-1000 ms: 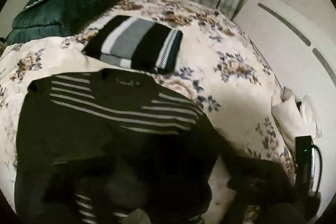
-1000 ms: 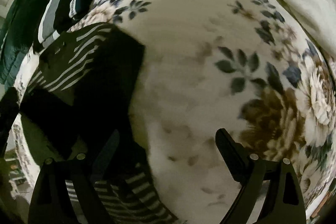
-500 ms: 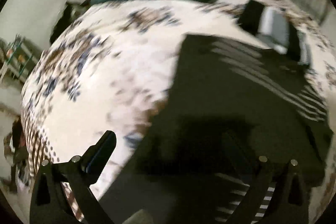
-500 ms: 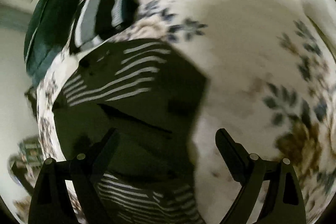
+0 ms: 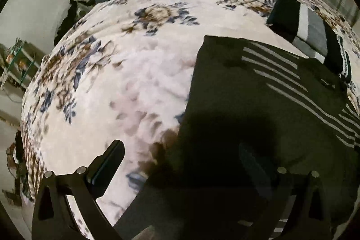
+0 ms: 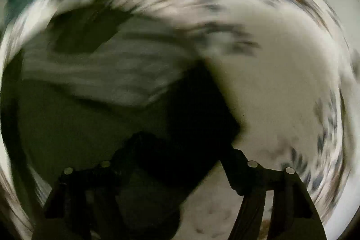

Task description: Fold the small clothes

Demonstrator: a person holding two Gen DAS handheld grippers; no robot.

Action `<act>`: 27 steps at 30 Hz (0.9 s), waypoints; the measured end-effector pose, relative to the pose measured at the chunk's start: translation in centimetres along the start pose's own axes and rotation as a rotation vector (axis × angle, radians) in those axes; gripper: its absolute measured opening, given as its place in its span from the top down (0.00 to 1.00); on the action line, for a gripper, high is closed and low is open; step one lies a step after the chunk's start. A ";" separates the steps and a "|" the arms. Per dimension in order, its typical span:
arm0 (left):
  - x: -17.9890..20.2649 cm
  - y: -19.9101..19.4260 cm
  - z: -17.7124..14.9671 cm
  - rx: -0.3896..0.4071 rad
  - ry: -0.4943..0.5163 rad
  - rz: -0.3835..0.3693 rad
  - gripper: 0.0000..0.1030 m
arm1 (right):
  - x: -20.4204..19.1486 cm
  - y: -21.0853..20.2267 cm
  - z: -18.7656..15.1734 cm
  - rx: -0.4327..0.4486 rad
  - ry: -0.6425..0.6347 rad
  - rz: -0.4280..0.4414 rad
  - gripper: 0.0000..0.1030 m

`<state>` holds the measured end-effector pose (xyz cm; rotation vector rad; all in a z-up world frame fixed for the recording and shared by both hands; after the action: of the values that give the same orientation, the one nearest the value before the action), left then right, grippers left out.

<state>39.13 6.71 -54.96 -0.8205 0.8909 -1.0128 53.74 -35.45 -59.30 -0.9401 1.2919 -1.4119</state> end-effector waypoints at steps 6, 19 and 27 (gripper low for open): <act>-0.3 0.6 -0.1 -0.020 0.012 0.005 0.00 | -0.2 -2.4 -0.8 -0.067 0.020 0.190 0.37; -0.4 1.6 0.0 -0.017 0.007 -0.037 0.00 | -1.1 -2.8 -4.5 -0.021 0.019 0.093 0.96; -1.0 4.5 -0.3 -0.052 0.017 -0.092 0.00 | 2.7 0.1 -4.2 -0.267 0.163 0.087 0.80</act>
<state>40.11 9.01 -58.83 -0.9042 0.9038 -1.0822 49.11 -37.02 -60.17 -0.9455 1.6540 -1.2900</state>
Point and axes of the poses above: each gripper's, at about its wrist camera, not at the fingertips, and y roughly the way its jaws point, x to its right, z to its top, the point moved 5 cm from there along y, roughly the way its jaws point, and after that the axes turned 11 degrees about y, right-handed, at the moved point
